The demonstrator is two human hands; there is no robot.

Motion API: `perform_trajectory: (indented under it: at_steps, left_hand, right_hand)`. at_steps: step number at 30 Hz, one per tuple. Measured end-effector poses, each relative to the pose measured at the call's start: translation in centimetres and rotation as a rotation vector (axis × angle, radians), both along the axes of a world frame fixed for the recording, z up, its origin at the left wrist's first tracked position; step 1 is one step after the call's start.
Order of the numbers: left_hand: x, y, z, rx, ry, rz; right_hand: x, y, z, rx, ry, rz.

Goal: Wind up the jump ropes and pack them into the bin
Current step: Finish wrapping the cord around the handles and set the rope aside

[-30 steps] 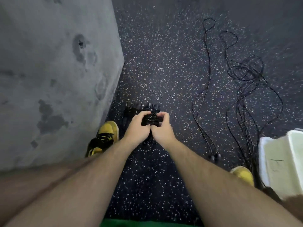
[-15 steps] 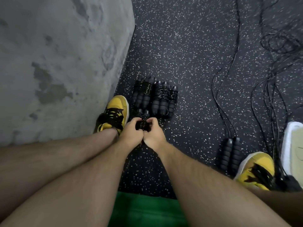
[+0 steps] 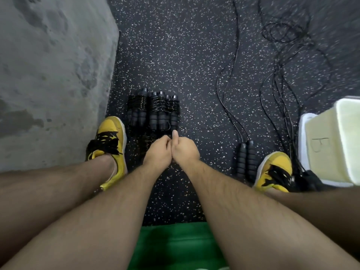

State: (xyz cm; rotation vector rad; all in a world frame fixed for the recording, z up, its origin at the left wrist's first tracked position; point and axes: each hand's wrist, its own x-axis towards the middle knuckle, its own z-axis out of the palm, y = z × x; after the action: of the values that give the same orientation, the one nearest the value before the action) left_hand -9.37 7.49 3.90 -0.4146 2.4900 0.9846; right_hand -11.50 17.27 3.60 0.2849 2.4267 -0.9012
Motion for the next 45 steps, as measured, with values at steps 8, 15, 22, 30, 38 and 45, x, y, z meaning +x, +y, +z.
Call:
perform_trajectory:
  at_steps: [8,15,22,30,38,45]
  left_hand:
    - [-1.5,10.6,-1.1,0.054,0.013,-0.161]
    - [-2.4,19.5,-3.0,0.105,-0.063,-0.312]
    - [-3.2,21.3,-3.7,0.071,-0.109,-0.35]
    - [-3.0,21.0,-4.6,0.227,-0.173,-0.149]
    - [-6.5,18.0,1.1,0.413,0.041,0.092]
    - [-11.3,14.0,14.6,0.613,0.294,0.154]
  right_hand:
    - [0.2,11.1,0.2,0.12,0.139,-0.267]
    - [1.2,21.4,-3.2,0.375,-0.103,-0.151]
    - [1.6,20.9,-5.7,0.294,-0.218,-0.253]
    - [1.4,19.8,-5.5,0.069,-0.088,-0.383]
    - [-1.2,16.5,2.1,-0.191,0.183,-0.351]
    - [-5.1,14.3,15.7,-0.194,0.442,-0.186]
